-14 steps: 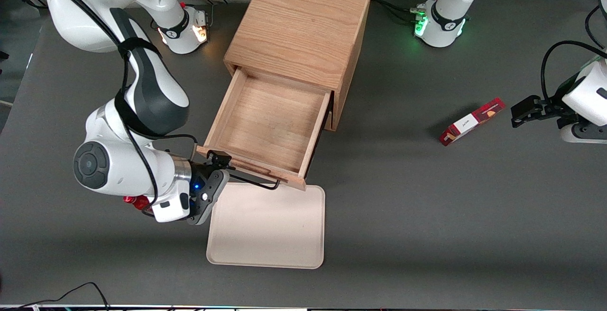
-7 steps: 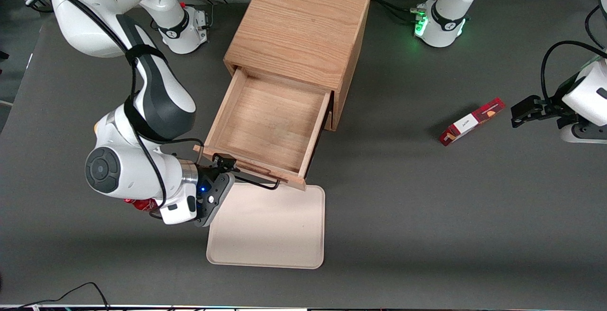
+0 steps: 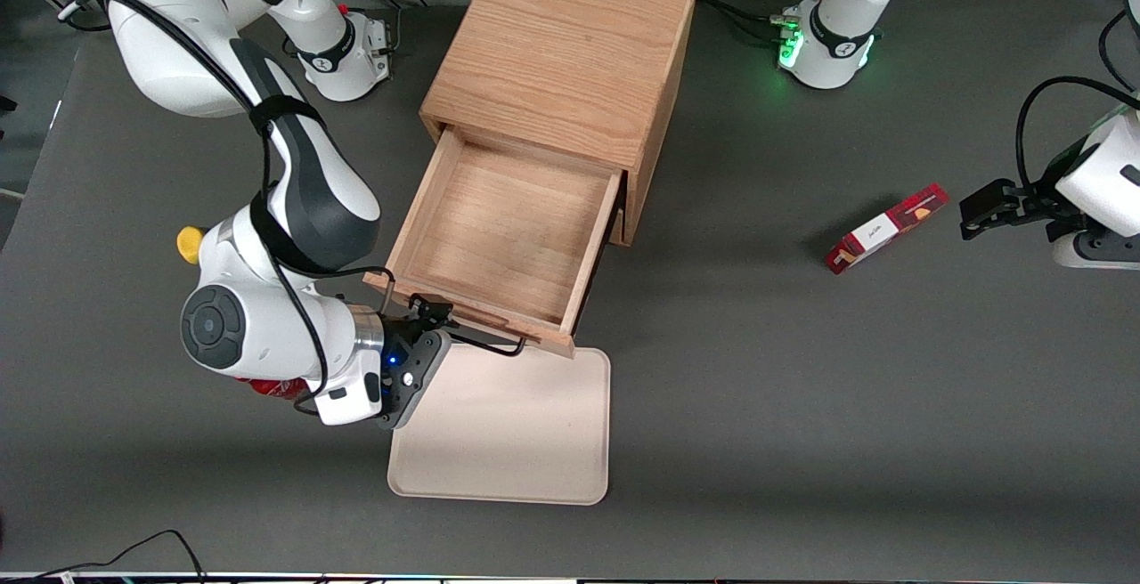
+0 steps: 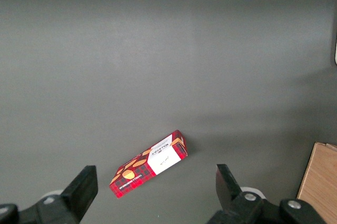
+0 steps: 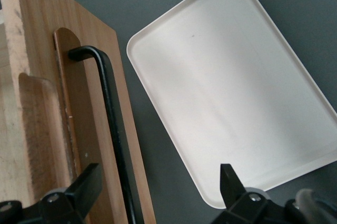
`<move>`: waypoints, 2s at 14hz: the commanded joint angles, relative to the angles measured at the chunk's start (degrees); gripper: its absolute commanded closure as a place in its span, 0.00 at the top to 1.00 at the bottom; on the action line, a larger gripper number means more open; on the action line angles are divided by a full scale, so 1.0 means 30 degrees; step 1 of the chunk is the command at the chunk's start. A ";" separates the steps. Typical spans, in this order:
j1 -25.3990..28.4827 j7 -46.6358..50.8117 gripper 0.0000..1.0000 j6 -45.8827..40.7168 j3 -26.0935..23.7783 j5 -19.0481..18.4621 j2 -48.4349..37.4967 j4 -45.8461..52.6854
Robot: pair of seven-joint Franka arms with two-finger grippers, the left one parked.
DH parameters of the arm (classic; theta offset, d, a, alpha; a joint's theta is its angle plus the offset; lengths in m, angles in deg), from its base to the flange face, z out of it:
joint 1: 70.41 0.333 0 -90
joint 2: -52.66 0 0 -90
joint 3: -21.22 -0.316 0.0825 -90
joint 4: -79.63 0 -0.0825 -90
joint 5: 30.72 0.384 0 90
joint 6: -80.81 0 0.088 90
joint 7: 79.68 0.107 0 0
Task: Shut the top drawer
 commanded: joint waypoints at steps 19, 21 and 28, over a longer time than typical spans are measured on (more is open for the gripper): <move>0.0252 0.0281 1.00 0.0847 0.0038 -0.0097 -0.0460 -0.1953; 0.0426 0.0310 1.00 0.0905 0.0038 -0.0068 -0.0812 -0.2451; 0.0661 0.0369 1.00 0.2223 0.0009 0.0108 -0.2949 -0.5759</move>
